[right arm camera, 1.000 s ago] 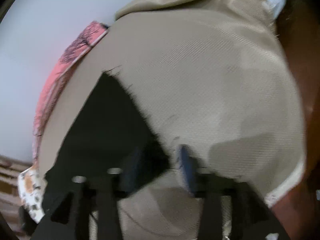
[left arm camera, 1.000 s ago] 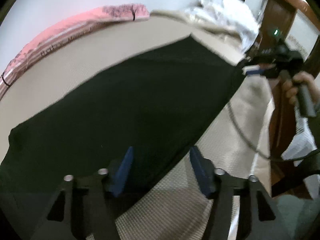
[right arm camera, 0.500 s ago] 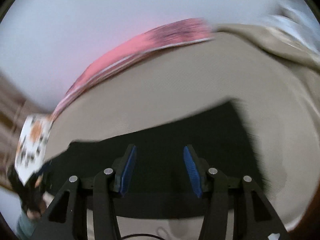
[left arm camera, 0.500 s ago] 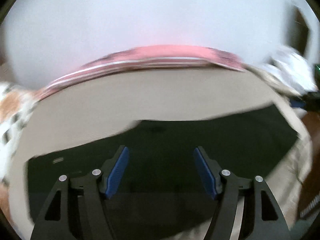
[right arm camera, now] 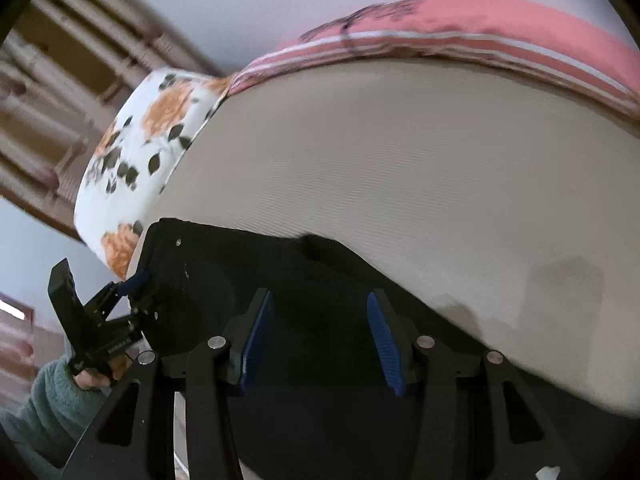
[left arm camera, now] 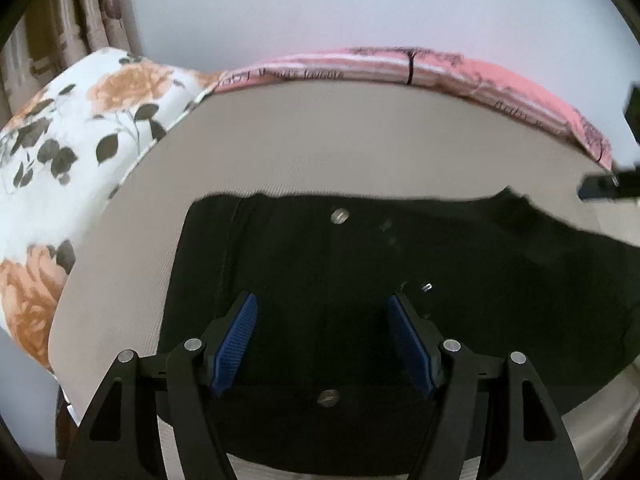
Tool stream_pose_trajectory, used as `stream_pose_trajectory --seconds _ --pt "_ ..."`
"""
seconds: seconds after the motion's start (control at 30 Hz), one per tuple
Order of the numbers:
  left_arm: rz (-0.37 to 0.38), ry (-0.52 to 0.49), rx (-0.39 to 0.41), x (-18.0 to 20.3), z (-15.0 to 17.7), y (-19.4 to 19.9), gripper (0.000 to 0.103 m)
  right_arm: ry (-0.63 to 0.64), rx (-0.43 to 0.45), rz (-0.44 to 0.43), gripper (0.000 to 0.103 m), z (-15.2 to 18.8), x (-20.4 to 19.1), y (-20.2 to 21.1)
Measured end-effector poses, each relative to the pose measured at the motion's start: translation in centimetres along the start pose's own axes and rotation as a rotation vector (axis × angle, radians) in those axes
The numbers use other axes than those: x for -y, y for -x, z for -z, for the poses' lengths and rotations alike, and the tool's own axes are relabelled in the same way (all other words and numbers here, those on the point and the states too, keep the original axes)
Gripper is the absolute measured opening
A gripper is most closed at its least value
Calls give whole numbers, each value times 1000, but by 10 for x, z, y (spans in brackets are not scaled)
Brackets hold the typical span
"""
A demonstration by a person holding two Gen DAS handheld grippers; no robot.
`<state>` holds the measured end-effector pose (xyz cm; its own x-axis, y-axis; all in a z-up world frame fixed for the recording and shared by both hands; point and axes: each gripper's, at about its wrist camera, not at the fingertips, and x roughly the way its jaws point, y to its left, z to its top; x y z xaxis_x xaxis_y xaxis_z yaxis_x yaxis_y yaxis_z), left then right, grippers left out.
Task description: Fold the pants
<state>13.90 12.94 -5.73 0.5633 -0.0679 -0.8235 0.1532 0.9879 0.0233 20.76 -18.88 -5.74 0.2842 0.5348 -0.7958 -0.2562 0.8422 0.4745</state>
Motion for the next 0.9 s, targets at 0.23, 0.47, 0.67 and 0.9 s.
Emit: stream_pose_trajectory --seconds 0.23,0.47,0.67,0.9 --pt "69 22 -43 -21 8 -17 70 47 -101 -45 47 -37 -7 -66" --pt "87 4 -31 -23 10 -16 71 61 -171 -97 13 -43 -3 -92" --pt "119 17 -34 -32 11 -20 72 82 -118 -35 9 -47 -3 -97" --pt "74 -11 -25 -26 10 -19 72 81 -101 9 20 -45 -5 -103"
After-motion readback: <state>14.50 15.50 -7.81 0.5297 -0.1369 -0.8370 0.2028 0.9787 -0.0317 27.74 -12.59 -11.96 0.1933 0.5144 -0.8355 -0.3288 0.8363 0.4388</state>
